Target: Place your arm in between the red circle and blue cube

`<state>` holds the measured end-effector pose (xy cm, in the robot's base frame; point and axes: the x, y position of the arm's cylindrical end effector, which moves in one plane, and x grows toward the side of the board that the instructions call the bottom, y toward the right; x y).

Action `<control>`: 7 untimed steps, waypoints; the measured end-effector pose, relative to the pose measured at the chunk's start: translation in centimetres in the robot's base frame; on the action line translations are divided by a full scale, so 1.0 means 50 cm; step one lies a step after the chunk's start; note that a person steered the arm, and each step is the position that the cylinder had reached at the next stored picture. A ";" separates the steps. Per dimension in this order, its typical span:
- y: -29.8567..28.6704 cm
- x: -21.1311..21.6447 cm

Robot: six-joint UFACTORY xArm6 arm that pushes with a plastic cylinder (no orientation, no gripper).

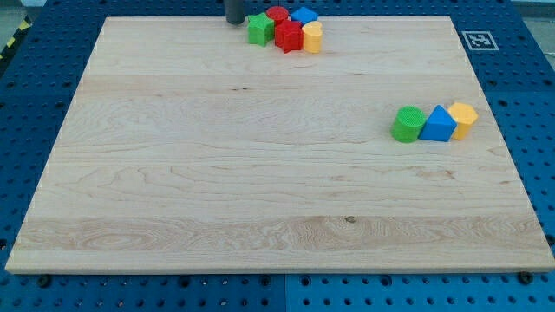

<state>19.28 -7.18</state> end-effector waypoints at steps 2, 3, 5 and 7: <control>0.046 -0.001; 0.060 -0.001; 0.091 -0.001; 0.130 0.000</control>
<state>19.27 -0.68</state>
